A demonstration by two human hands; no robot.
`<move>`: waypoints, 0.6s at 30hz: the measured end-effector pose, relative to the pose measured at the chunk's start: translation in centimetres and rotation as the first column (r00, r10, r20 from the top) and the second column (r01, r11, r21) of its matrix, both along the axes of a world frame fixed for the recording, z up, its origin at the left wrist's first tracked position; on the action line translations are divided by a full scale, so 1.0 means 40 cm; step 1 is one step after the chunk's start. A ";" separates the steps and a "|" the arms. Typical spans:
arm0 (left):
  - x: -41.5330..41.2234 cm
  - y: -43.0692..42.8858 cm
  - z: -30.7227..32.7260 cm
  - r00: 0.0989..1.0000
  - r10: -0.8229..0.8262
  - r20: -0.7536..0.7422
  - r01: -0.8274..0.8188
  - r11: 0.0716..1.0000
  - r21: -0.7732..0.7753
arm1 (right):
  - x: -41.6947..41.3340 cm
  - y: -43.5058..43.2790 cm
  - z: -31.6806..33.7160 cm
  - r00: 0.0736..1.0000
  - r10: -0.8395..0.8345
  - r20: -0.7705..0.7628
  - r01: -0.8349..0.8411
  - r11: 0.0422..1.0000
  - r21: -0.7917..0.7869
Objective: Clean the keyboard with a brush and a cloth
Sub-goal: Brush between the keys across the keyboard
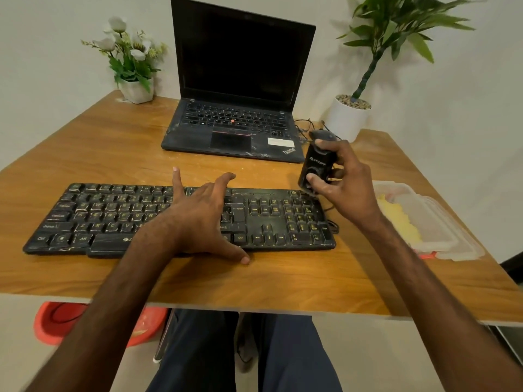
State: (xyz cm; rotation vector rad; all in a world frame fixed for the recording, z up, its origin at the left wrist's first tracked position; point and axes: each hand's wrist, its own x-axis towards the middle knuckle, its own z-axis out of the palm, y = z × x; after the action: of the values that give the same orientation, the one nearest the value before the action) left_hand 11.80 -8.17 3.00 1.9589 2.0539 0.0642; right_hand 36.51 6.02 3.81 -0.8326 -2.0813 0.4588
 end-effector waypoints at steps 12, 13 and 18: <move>-0.001 -0.007 0.011 0.996 0.013 0.085 -0.015 1.000 0.025 | -0.157 -0.065 0.011 0.992 0.127 -0.020 -0.128 0.991 -0.029; -0.003 -0.007 0.013 0.996 0.013 0.083 -0.015 1.000 0.022 | -0.192 -0.074 0.002 0.987 0.161 -0.005 -0.161 0.986 -0.035; -0.007 -0.005 0.022 0.997 0.021 0.078 -0.020 1.000 -0.020 | -0.249 -0.069 -0.020 0.979 0.199 0.036 -0.198 0.980 -0.016</move>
State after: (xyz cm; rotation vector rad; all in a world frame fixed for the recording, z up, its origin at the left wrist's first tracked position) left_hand 11.51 -8.37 3.88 1.8933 2.0173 0.1234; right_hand 26.56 3.24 3.01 -0.6471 -2.2087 0.5676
